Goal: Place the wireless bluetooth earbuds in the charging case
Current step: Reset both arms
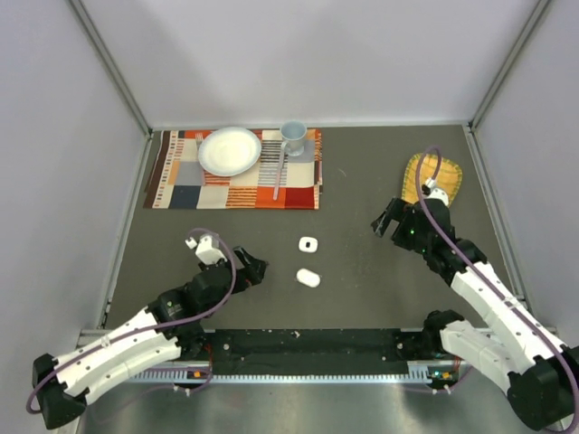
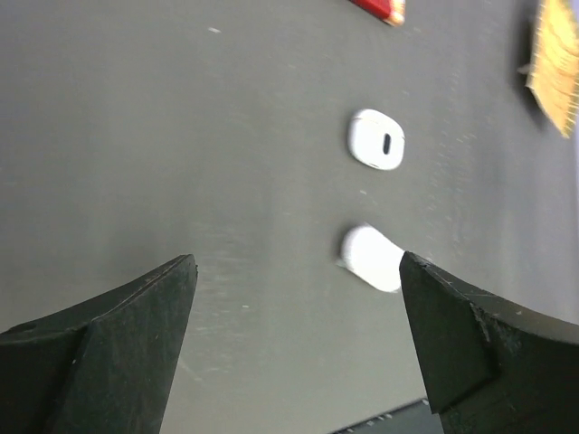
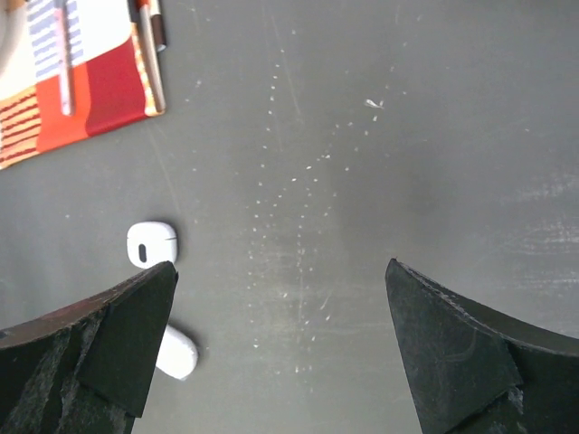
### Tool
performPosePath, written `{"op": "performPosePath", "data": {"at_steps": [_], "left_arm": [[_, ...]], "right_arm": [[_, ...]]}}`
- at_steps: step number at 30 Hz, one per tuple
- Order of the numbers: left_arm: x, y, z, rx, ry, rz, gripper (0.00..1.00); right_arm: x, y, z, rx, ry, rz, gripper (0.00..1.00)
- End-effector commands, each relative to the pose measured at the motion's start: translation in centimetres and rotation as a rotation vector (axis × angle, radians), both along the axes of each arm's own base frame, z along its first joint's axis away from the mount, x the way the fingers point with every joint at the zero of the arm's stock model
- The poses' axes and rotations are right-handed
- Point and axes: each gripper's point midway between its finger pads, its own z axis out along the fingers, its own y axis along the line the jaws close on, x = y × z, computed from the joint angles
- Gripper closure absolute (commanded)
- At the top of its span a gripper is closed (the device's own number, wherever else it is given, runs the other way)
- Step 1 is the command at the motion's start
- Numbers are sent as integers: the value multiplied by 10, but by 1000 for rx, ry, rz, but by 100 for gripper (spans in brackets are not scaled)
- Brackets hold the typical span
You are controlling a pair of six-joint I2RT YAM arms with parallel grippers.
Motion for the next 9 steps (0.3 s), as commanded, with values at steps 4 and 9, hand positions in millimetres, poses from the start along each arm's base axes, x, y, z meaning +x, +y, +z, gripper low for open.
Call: {"op": "performPosePath", "data": {"at_steps": [4, 9], "left_arm": [[10, 51, 13, 131, -26, 212, 1], [13, 65, 25, 156, -51, 275, 1]], "right_arm": [[12, -15, 1, -98, -27, 21, 1], [20, -50, 5, -245, -109, -95, 1]]}}
